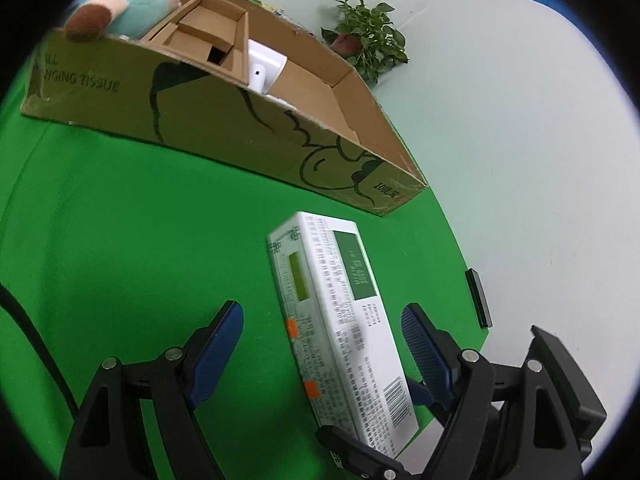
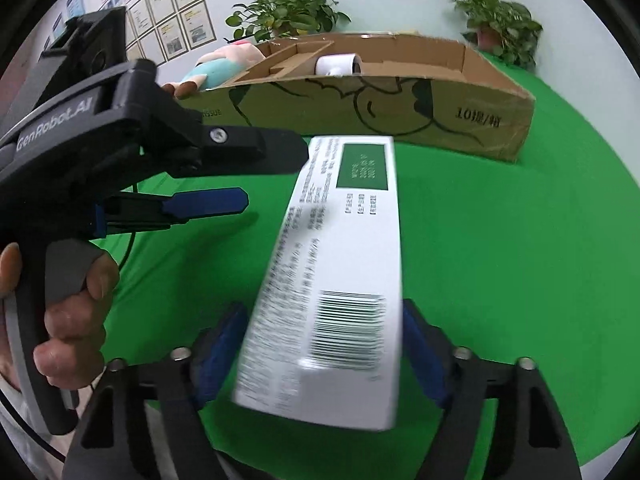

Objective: Organize objects
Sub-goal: 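Reach the right gripper to the white medicine box and grasp it, then lift the medicine box with the right gripper and carry it over the box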

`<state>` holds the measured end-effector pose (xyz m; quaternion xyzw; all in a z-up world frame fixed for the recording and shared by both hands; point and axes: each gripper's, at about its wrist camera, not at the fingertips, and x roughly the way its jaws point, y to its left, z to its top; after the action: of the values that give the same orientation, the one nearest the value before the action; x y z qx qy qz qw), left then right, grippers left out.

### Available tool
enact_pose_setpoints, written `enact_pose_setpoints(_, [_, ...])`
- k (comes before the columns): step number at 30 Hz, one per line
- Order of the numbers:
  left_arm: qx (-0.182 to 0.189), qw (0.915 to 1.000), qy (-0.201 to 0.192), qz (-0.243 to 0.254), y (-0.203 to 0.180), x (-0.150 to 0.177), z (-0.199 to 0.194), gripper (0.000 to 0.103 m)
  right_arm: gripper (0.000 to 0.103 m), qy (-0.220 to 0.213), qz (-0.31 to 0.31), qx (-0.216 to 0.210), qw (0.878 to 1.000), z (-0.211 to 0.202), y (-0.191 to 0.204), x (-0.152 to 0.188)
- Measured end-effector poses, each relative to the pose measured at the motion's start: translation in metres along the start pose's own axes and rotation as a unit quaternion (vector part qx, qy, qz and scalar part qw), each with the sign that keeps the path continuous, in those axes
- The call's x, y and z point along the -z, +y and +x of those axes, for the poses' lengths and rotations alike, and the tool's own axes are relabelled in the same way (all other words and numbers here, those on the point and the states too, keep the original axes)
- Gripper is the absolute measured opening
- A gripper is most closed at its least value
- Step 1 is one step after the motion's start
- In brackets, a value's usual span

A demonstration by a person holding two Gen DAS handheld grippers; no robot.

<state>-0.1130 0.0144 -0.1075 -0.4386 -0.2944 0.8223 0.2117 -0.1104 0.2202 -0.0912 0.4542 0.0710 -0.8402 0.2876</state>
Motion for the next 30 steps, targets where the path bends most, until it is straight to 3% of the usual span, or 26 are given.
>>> enact_pose_setpoints(3, [0.002, 0.9999, 0.003, -0.012, 0.006, 0.0, -0.002, 0.08, 0.067, -0.001, 0.017, -0.016, 1.0, 0.0, 0.0, 0.001])
enact_pose_setpoints(7, [-0.001, 0.9999, 0.005, -0.015, 0.008, 0.003, -0.002, 0.079, 0.067, 0.002, 0.047, -0.081, 0.996, -0.002, 0.0, 0.0])
enact_pose_setpoints(10, [-0.008, 0.9999, 0.004, -0.011, 0.008, 0.003, -0.003, 0.069, 0.066, 0.006, 0.044, -0.093, 0.995, -0.002, 0.007, 0.001])
enact_pose_setpoints(12, [-0.017, 0.9999, -0.001, 0.002, 0.006, 0.003, -0.007, 0.053, 0.066, 0.007, 0.044, -0.09, 0.995, -0.002, 0.01, 0.001])
enact_pose_setpoints(14, [-0.023, 0.9996, -0.007, 0.013, 0.003, 0.001, -0.011, 0.045, 0.066, 0.008, 0.042, -0.087, 0.995, -0.002, 0.011, 0.0])
enact_pose_setpoints(21, [-0.015, 0.9985, -0.035, 0.04, -0.018, -0.007, -0.029, 0.042, 0.065, -0.015, 0.01, -0.057, 0.998, -0.014, 0.028, -0.004])
enact_pose_setpoints(30, [-0.003, 0.992, -0.073, 0.102, -0.065, -0.028, -0.055, 0.041, 0.062, -0.08, -0.019, -0.007, 0.997, -0.05, 0.037, -0.022])
